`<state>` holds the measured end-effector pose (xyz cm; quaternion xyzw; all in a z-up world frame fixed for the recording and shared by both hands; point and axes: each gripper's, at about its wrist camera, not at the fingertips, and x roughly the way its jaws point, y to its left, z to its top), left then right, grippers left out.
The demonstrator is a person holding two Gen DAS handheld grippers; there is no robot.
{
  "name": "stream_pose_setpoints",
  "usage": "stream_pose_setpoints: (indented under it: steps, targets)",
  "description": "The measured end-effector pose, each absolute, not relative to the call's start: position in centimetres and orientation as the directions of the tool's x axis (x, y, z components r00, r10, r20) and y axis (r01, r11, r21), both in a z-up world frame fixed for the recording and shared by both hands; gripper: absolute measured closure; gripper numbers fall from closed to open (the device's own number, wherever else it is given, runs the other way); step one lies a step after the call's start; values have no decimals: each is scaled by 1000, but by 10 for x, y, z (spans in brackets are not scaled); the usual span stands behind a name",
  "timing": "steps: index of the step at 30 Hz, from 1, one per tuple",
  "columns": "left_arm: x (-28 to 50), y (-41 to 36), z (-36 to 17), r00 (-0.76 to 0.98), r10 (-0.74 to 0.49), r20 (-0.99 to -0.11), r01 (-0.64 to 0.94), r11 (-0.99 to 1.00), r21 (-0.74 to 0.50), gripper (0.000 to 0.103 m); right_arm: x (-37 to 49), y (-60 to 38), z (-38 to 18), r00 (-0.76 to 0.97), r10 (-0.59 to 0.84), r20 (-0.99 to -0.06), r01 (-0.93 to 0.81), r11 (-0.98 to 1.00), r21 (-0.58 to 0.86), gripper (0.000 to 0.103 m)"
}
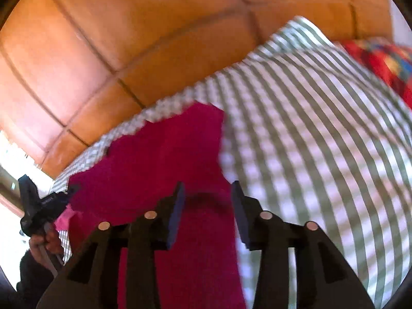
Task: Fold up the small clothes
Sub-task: 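Fold the sleeve across the sweater body with the right tool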
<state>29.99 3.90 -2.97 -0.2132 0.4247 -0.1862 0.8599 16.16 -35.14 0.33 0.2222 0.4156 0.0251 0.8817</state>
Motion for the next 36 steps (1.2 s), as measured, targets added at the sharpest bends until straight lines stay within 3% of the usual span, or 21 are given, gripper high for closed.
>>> stream_pose_setpoints:
  steps: [4,8,10,12,14,18,21,23,26,29,34,36]
  targets:
    - [299,40,-34,563,-478,-675,129,857,-499,98,209,-313,14,660,213,-720,51,944,325,40]
    - [301,46,-48,542,-466,-699,95,860,-501,98,259,-306,-17,602,109,-791,113,969,220,41]
    - [302,46,-55,530,-455,-715,92,870,-485,98,272,-317,-42,529,36,-848,182,971,155,51]
    - [301,43,-64,510,-447,-735,98,879,-467,98,268,-342,-66,504,50,-862,270,939,212,45]
    - [296,38,-69,504,-430,-749,115,893,-435,98,260,-352,-69,535,104,-838,273,918,288,45]
    - [294,37,-66,511,-428,-746,119,894,-431,98,259,-347,-59,520,57,-852,245,946,213,35]
    - [296,39,-62,520,-445,-729,121,883,-453,98,260,-357,-41,577,75,-813,256,929,267,35]
    - [295,38,-61,520,-441,-731,130,887,-443,98,267,-363,-28,612,100,-785,252,916,313,37]
    - [289,37,-61,523,-441,-729,153,890,-429,98,286,-379,-19,623,171,-764,260,875,408,57]
    - [282,37,-62,527,-441,-726,179,893,-412,98,314,-390,-18,582,226,-781,286,842,457,61]
    - [271,34,-68,524,-440,-729,217,897,-385,98,365,-372,-26,422,170,-891,245,924,292,64]
    - [270,35,-69,522,-444,-729,217,895,-389,98,377,-358,-42,309,158,-938,190,956,224,72]
